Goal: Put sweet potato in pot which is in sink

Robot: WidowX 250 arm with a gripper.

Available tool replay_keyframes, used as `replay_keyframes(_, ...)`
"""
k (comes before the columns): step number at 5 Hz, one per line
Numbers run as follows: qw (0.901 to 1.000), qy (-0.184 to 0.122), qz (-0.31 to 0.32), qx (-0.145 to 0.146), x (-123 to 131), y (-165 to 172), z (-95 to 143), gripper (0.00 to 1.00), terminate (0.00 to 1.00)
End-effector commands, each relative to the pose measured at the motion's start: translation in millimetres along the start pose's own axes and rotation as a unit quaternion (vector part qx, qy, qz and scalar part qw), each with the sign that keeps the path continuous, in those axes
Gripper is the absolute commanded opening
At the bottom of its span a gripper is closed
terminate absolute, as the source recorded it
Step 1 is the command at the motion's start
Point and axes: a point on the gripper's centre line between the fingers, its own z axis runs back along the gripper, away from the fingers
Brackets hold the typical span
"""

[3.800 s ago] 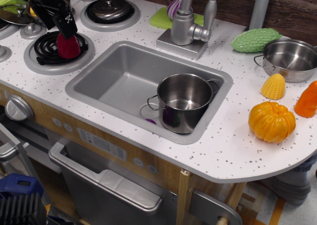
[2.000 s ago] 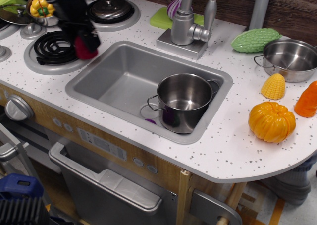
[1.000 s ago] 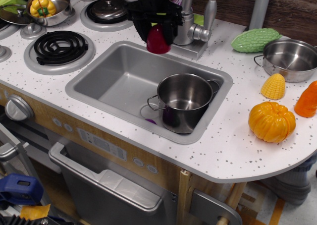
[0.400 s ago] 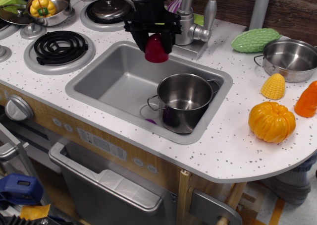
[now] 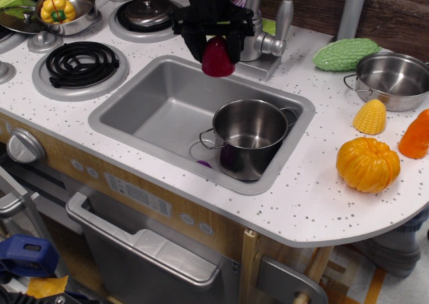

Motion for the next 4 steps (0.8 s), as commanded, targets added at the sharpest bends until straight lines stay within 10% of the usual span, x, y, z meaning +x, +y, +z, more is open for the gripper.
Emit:
replay_keyframes(1,0.9990,-0.045,0.005,-0.001,10.0,-12.9,30.9,0.00,0.00)
replay_keyframes(3,0.9976,-0.059,0.034,-0.011,-2.3,-19.7,19.7,0.00,0.00)
replay_keyframes(4,0.9961,-0.059,0.063,-0.020,-5.9,-24.3,18.3,1.00,1.00)
